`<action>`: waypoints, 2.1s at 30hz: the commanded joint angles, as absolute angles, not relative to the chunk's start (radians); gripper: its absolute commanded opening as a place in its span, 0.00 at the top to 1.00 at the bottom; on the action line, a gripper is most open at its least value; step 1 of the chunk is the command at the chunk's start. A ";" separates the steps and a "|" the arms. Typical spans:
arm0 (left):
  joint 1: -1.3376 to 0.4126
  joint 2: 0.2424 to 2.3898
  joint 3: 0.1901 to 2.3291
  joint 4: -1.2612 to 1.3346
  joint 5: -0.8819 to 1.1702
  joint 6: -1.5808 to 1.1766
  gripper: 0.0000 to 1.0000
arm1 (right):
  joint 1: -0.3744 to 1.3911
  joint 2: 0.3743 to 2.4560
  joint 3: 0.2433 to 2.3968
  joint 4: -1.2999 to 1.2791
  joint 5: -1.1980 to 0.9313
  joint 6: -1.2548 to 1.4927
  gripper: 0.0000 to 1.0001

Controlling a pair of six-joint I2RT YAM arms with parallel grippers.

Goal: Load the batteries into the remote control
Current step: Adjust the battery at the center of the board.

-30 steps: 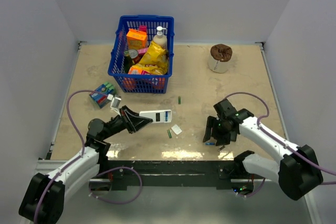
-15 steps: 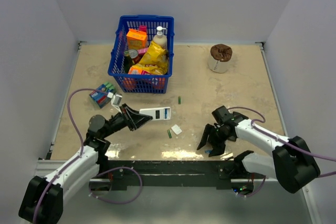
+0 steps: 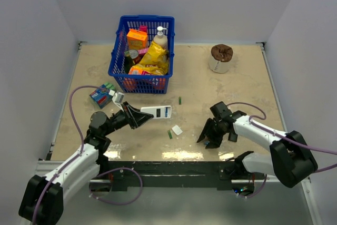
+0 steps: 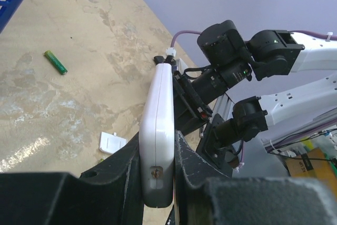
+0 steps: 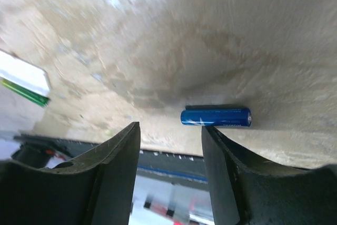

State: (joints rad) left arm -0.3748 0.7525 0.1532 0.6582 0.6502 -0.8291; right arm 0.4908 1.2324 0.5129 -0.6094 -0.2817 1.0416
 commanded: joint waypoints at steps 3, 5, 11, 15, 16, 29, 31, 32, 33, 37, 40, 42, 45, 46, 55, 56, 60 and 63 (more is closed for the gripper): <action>-0.380 0.735 0.199 0.669 0.658 -0.790 1.00 | 0.491 1.267 0.566 -0.500 -0.038 1.088 0.47; -0.380 0.730 0.204 0.663 0.660 -0.785 1.00 | 0.491 1.278 0.581 -0.470 -0.018 1.089 0.47; -0.385 0.716 0.207 0.638 0.666 -0.773 1.00 | 0.491 1.325 0.690 -0.471 -0.008 0.973 0.47; -0.385 0.712 0.207 0.635 0.664 -0.767 1.00 | 0.491 1.331 0.837 -0.604 0.014 0.769 0.45; -0.387 0.709 0.207 0.635 0.663 -0.765 1.00 | 0.491 1.350 0.869 -0.694 0.044 0.703 0.44; -0.388 0.663 0.213 0.608 0.675 -0.739 1.00 | 0.407 1.506 0.954 -0.882 0.271 0.522 0.23; -0.388 0.660 0.218 0.597 0.676 -0.730 1.00 | 0.362 1.509 0.954 -0.870 0.269 0.448 0.22; -0.388 0.658 0.218 0.595 0.678 -0.730 1.00 | 0.348 1.520 0.956 -0.867 0.249 0.436 0.22; -0.388 0.657 0.218 0.597 0.677 -0.729 1.00 | 0.328 1.525 0.957 -0.844 0.211 0.402 0.23; -0.394 0.658 0.222 0.597 0.676 -0.721 1.00 | 0.316 1.583 0.963 -0.810 0.130 0.359 0.27; -0.397 0.658 0.230 0.580 0.676 -0.709 1.00 | 0.316 1.638 0.966 -0.790 0.089 0.336 0.29; -0.399 0.658 0.235 0.571 0.676 -0.704 1.00 | 0.314 1.654 0.965 -0.761 0.084 0.333 0.32; -0.399 0.655 0.239 0.560 0.678 -0.701 1.00 | 0.314 1.684 0.960 -0.752 0.080 0.331 0.39; -0.399 0.655 0.241 0.555 0.677 -0.698 1.00 | 0.316 1.695 0.954 -0.752 0.072 0.328 0.42; -0.399 0.655 0.241 0.554 0.666 -0.693 1.00 | 0.318 1.664 0.913 -0.742 0.022 0.341 0.76; -0.399 0.655 0.241 0.554 0.666 -0.693 1.00 | 0.319 1.663 0.911 -0.739 0.003 0.342 0.76; -0.399 0.657 0.242 0.554 0.667 -0.698 1.00 | 0.347 1.651 0.933 -0.739 0.003 0.341 0.71; -0.399 0.653 0.239 0.554 0.669 -0.698 1.00 | 0.365 1.657 0.972 -0.770 0.050 0.319 0.61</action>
